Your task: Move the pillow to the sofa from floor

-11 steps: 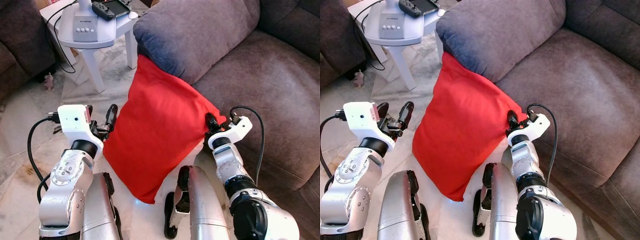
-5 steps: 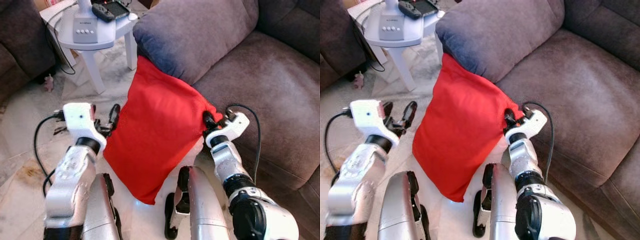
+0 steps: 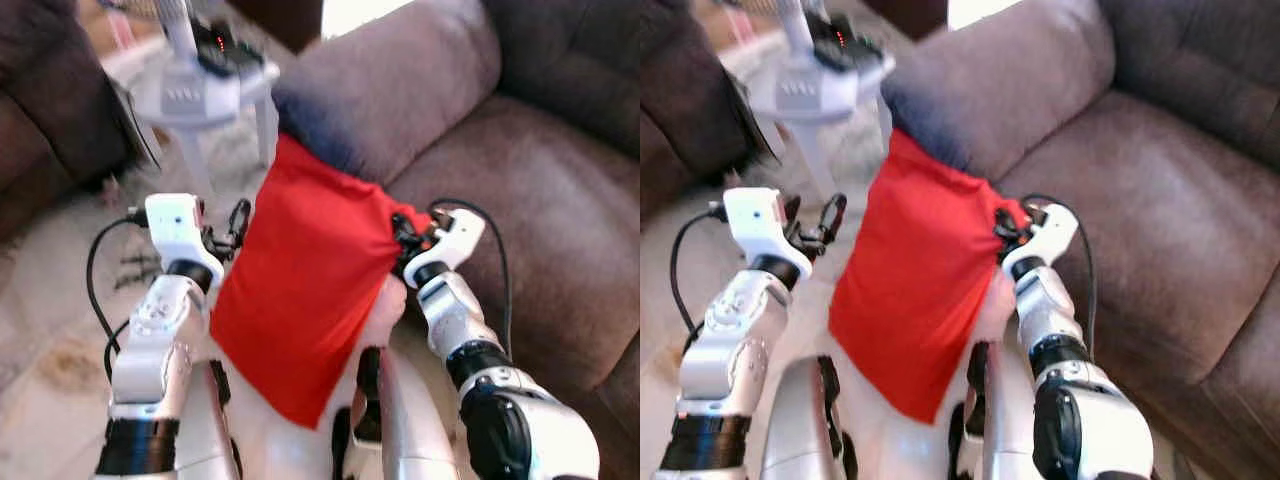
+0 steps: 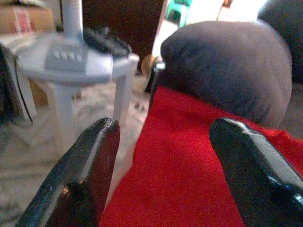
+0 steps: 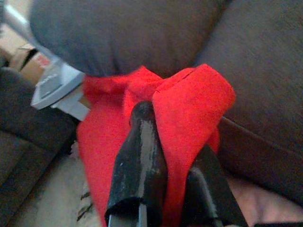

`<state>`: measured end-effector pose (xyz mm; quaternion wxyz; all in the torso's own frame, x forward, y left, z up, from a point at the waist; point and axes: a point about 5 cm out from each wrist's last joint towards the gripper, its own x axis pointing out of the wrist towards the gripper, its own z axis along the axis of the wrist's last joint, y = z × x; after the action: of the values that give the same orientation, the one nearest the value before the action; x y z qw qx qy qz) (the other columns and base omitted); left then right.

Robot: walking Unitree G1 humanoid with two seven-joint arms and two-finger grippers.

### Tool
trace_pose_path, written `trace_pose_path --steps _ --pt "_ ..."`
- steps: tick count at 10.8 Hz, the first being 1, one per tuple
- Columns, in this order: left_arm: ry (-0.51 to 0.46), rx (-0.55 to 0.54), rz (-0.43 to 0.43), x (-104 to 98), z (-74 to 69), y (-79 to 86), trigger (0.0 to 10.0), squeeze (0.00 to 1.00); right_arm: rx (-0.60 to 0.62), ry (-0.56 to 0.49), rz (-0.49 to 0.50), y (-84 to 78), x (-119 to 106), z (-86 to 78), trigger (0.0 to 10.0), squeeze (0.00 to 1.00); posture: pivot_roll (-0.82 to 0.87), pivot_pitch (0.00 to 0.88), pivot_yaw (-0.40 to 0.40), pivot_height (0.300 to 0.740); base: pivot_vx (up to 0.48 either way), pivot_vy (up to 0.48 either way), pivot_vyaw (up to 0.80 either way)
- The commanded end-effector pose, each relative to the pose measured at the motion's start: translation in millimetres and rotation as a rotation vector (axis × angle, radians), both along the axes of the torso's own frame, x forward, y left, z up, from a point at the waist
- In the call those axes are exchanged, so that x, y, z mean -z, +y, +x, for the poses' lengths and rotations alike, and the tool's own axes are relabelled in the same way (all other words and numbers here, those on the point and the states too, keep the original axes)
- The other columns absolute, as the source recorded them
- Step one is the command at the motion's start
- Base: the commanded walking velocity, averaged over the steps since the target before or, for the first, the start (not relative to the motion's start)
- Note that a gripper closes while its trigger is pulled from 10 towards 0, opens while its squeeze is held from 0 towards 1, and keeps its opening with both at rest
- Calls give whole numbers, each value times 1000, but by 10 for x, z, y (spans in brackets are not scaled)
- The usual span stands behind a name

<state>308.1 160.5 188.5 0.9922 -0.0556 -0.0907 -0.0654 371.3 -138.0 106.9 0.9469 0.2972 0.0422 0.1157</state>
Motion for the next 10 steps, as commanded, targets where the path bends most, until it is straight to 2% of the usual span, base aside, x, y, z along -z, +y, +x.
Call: trace_pose_path --steps 1,3,4,5,6,7,8,10 --pt "-21 -7 21 -26 26 21 10000 0 -18 -128 -25 -33 -233 53 10000 0 141 60 -81 535 0 0 0" --pt "-29 -13 11 -26 98 42 10000 0 -59 -204 -24 -16 -322 12 10000 0 127 31 -65 535 0 0 0" --pt "-33 0 4 -21 129 3 10000 0 -82 -213 -57 7 -305 -28 10000 0 121 20 -60 535 0 0 0" --pt "-20 7 -16 36 148 -25 10000 0 -40 -195 -109 -23 -258 -58 10000 0 121 8 -57 535 0 0 0" --pt "27 -19 -22 189 120 -2 10000 0 43 -181 -170 -105 -201 -102 10000 0 118 2 -55 535 0 0 0" --pt "51 -38 -14 303 57 25 10000 0 35 -191 -226 -99 -162 -188 10000 0 111 2 -53 535 0 0 0" --pt "64 -50 -17 364 2 31 10000 0 -18 -212 -222 -21 -177 -286 10000 0 110 0 -54 535 0 0 0" --pt "53 -39 -22 352 21 -3 10000 0 -124 -268 -152 196 -323 -353 10000 0 109 0 -60 535 0 0 0"
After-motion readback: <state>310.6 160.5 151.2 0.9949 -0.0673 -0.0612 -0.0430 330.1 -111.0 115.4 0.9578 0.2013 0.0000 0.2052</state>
